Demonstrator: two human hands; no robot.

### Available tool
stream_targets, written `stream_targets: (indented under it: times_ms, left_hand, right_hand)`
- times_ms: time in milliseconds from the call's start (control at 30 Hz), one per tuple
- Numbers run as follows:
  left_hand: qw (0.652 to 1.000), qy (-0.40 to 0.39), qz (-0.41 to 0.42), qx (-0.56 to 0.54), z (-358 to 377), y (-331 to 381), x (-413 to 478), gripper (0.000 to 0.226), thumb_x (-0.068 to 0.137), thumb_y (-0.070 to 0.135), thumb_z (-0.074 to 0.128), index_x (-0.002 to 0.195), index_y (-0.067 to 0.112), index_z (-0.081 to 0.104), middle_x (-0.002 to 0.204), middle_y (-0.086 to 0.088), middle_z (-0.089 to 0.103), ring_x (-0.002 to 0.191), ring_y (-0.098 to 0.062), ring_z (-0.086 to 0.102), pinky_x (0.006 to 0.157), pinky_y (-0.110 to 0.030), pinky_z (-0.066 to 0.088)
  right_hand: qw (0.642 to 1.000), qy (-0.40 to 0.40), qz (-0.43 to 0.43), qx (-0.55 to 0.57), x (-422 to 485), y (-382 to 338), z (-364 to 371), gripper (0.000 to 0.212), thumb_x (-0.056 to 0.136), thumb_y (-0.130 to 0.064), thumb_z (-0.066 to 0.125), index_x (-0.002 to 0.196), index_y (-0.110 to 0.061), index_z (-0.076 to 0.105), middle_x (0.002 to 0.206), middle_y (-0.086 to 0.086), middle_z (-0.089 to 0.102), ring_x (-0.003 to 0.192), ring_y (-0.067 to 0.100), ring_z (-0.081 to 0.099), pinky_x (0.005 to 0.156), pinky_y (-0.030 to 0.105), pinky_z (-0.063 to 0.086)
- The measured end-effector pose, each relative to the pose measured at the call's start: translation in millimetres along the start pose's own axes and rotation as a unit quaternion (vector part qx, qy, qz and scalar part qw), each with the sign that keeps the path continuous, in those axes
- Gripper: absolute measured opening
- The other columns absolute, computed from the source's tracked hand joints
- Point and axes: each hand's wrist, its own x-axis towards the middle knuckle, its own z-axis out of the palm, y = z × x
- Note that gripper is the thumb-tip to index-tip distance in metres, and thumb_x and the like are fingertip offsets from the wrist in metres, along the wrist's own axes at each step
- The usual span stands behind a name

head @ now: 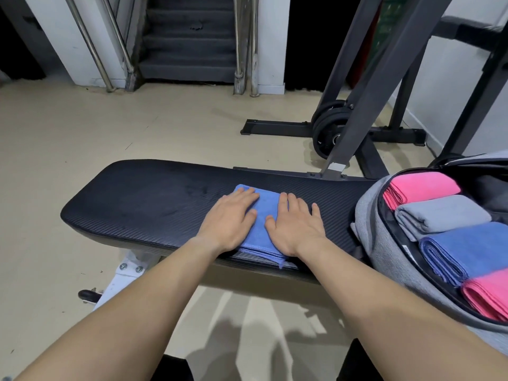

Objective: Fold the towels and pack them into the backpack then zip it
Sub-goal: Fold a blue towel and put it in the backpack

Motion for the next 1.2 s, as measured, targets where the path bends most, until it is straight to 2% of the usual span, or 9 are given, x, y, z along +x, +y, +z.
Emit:
stream_targets:
  times_ms: [67,167,300,500,633,767,867,1000,1200]
  left_hand:
    - [0.998,0.04,-0.042,0.029,-2,-5,-1,0.05,0.104,0.027,0.037,0.154,0.021,0.035,0.162,0.001,0.03,0.15,-0.02,0.024,0.122,-0.036,0.02]
    - [0.992,-0.016,-0.102,0.069,-3,-8,-1,0.053,0.106,0.033,0.026,0.159,0.024,0.018,0.166,0.002,0.018,0.152,-0.023,0.016,0.122,-0.044,0.018]
    - [0.98,-0.087,-0.137,0.114,2,-3,-3,0.056,0.106,0.039,0.011,0.159,0.033,-0.002,0.168,0.005,0.003,0.154,-0.025,0.002,0.123,-0.053,0.006]
    - [0.97,-0.117,-0.175,0.118,0,-2,-4,0.055,0.103,0.046,0.006,0.156,0.043,-0.01,0.167,0.009,-0.007,0.154,-0.028,-0.009,0.123,-0.054,-0.002]
    - [0.971,-0.072,-0.181,0.136,-1,1,-8,0.057,0.102,0.052,0.014,0.158,0.038,0.012,0.167,0.001,0.012,0.152,-0.028,0.013,0.121,-0.049,0.016]
    - [0.966,0.012,-0.2,0.163,-13,5,-17,0.051,0.098,0.054,0.03,0.127,0.022,0.056,0.133,-0.003,0.05,0.121,-0.026,0.043,0.096,-0.041,0.041]
    - [0.978,-0.033,-0.195,0.063,-21,6,-21,0.032,0.093,0.045,0.046,0.113,0.022,0.057,0.121,-0.001,0.048,0.116,-0.026,0.043,0.094,-0.043,0.045]
    - [0.986,-0.062,-0.148,-0.054,-32,8,-22,0.019,0.093,0.035,0.058,0.097,0.022,0.045,0.094,0.002,0.058,0.092,-0.022,0.054,0.079,-0.039,0.047]
    - [0.988,-0.067,-0.059,-0.125,-45,13,-16,0.019,0.091,0.023,0.064,0.092,0.027,0.045,0.084,0.002,0.062,0.07,-0.017,0.048,0.068,-0.036,0.044]
  right_hand:
    - [0.999,0.013,0.017,-0.036,-8,-1,-4,0.076,0.1,-0.054,0.02,0.158,-0.005,0.01,0.162,0.013,0.022,0.148,0.032,0.018,0.122,0.054,0.004]
    - [0.993,0.099,-0.006,-0.057,-7,3,-18,0.07,0.098,-0.053,0.027,0.151,-0.009,0.031,0.153,0.011,0.037,0.142,0.031,0.027,0.121,0.052,0.01]
    - [0.978,0.103,-0.178,-0.027,6,3,-15,0.063,0.103,-0.046,0.024,0.161,-0.027,0.009,0.169,0.0,0.004,0.154,0.022,0.004,0.125,0.044,0.001]
    - [0.985,0.019,-0.169,-0.025,8,3,6,0.061,0.104,-0.05,0.014,0.159,-0.034,-0.006,0.167,-0.003,-0.018,0.154,0.02,-0.014,0.124,0.043,-0.008]
    - [0.991,0.013,-0.13,-0.011,-2,-2,7,0.062,0.103,-0.052,0.012,0.16,-0.033,-0.005,0.167,-0.002,-0.017,0.154,0.022,-0.011,0.124,0.044,-0.005]
    - [0.998,-0.001,-0.062,-0.019,-19,-7,3,0.066,0.101,-0.057,0.015,0.16,-0.03,0.004,0.168,0.006,-0.004,0.151,0.03,0.008,0.121,0.048,0.012]
    - [0.999,0.009,-0.044,0.008,-28,0,-14,0.059,0.097,-0.06,0.029,0.146,-0.028,0.034,0.149,0.01,0.035,0.133,0.031,0.036,0.104,0.048,0.034]
    - [0.994,0.011,-0.042,0.096,-29,17,-32,0.037,0.096,-0.045,0.045,0.126,-0.024,0.043,0.129,0.005,0.048,0.119,0.029,0.051,0.094,0.043,0.044]
    - [0.967,0.004,-0.08,0.24,-13,31,-41,0.085,0.081,-0.024,0.064,0.154,-0.03,0.021,0.151,0.006,0.035,0.136,0.028,0.04,0.109,0.04,0.038]
